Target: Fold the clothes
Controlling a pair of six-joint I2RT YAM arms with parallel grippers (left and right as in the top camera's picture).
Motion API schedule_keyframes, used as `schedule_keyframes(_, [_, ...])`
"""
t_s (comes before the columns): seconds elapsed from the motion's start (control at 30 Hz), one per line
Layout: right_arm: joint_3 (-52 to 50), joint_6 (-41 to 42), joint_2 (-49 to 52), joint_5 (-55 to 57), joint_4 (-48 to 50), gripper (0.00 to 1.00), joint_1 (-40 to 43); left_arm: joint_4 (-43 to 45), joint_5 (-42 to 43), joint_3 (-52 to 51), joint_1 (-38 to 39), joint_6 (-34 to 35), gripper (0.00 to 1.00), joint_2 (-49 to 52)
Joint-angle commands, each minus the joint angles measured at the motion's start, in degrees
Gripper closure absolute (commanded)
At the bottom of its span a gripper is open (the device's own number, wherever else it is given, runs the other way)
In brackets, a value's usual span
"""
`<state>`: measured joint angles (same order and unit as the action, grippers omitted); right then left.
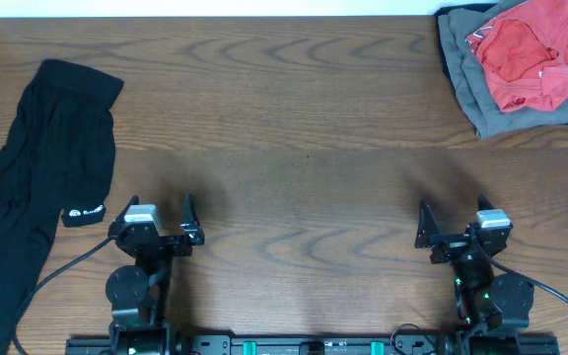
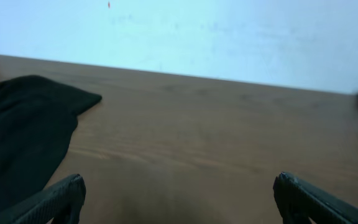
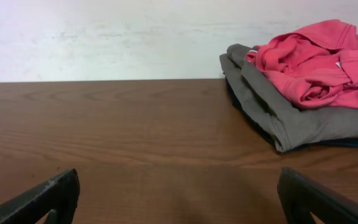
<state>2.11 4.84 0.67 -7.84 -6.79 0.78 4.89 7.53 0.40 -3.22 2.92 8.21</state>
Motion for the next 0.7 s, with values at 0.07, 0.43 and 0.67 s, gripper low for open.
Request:
schedule_keyframes(0.07, [-0.35,0.70,-0.37,0.52,-0.02,0.01,-0.79,-5.42,0.35,-0.17,-0.24,-2.51,0.02,-4.24])
schedule_keyframes(0.43, [-0.35,0.70,-0.37,0.52,-0.02,0.01,-0.79,-8.28,-0.09,-0.17,-0.20,-1.81,0.02,-8.11])
schedule_keyframes(0.67, [-0.35,0.68,-0.37,0.55,-0.02,0.01,-0.79,-8.28,-0.09,-0.17,-0.20,-1.81,0.02,-7.61])
